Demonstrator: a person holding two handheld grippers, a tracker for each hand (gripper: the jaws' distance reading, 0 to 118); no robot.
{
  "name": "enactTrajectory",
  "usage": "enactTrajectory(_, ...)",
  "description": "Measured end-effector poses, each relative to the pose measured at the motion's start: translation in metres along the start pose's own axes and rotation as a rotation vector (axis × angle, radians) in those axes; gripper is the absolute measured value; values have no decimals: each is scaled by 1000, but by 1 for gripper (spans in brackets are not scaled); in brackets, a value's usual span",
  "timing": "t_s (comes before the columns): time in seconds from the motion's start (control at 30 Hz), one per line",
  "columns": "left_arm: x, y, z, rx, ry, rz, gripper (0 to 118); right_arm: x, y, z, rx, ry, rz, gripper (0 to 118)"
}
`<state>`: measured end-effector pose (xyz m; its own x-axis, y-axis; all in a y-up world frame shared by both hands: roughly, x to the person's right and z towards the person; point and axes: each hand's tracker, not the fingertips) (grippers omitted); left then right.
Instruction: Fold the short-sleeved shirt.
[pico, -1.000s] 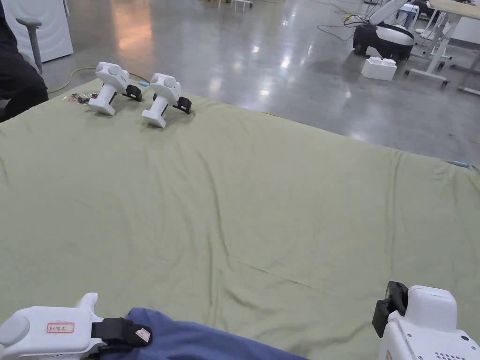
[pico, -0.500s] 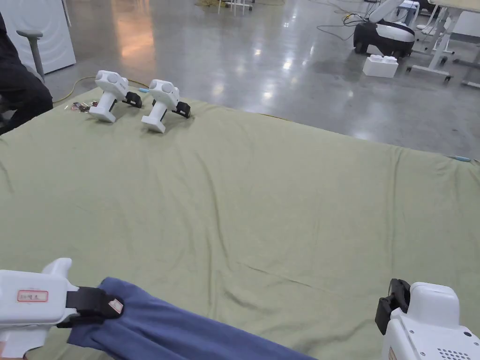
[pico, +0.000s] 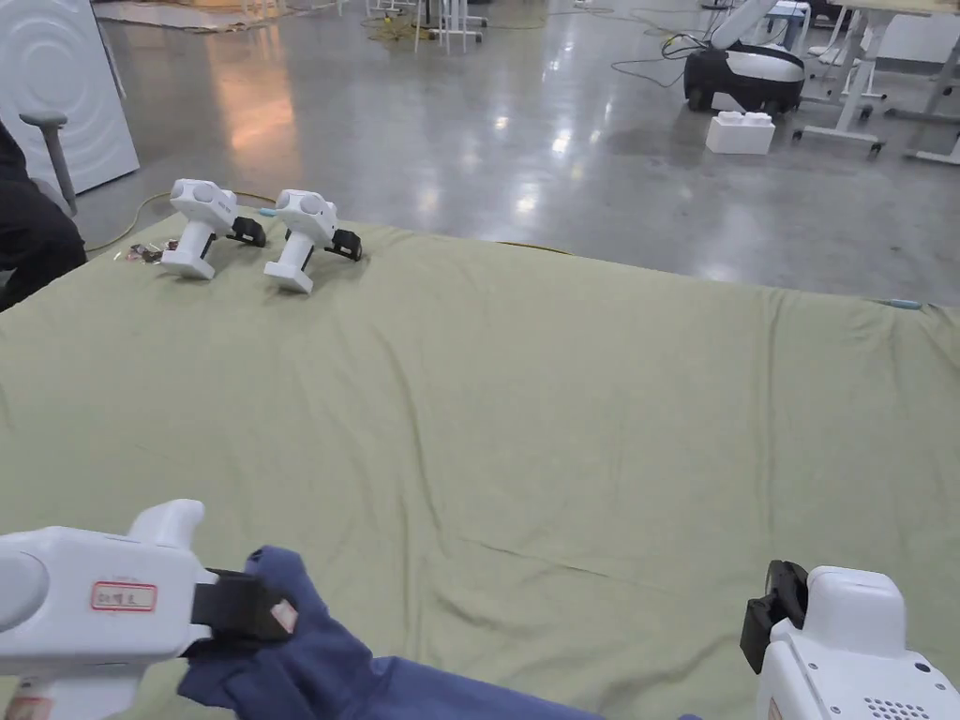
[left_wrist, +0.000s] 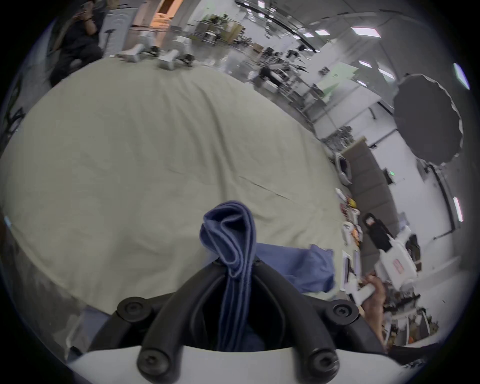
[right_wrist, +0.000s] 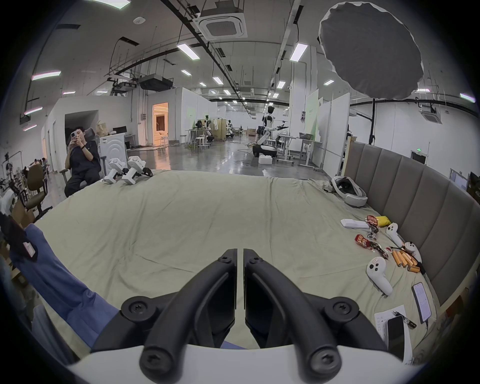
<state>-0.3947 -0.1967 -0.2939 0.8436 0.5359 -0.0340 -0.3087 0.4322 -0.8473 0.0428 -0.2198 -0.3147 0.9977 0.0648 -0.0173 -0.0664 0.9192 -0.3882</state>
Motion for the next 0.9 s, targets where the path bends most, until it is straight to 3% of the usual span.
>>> enactTrajectory(0.07,17,-2,-15,-43,-92,13,11,3,-2,1,1,-1,-6,6)
enactTrajectory(0.17,32,-4,-54,-94,-110,-27,11,8,-6,4,1,-5,-12,6)
enactTrajectory(0.3,55,-21,-107,-161,-72,-3,11,17,-14,7,-14,-21,-16,6)
enactTrajectory(0.5,68,-53,-172,-260,105,-34,11,34,-22,11,-43,-57,-25,6)
enactTrajectory(0.77,67,-62,-191,-279,133,-7,17,44,-29,10,-70,-79,-34,6)
enactTrajectory(0.87,75,-56,-175,-252,49,-16,61,43,-30,12,-73,-77,-32,6)
enactTrajectory(0.9,79,-53,-166,-241,45,-36,66,43,-30,12,-73,-77,-32,6)
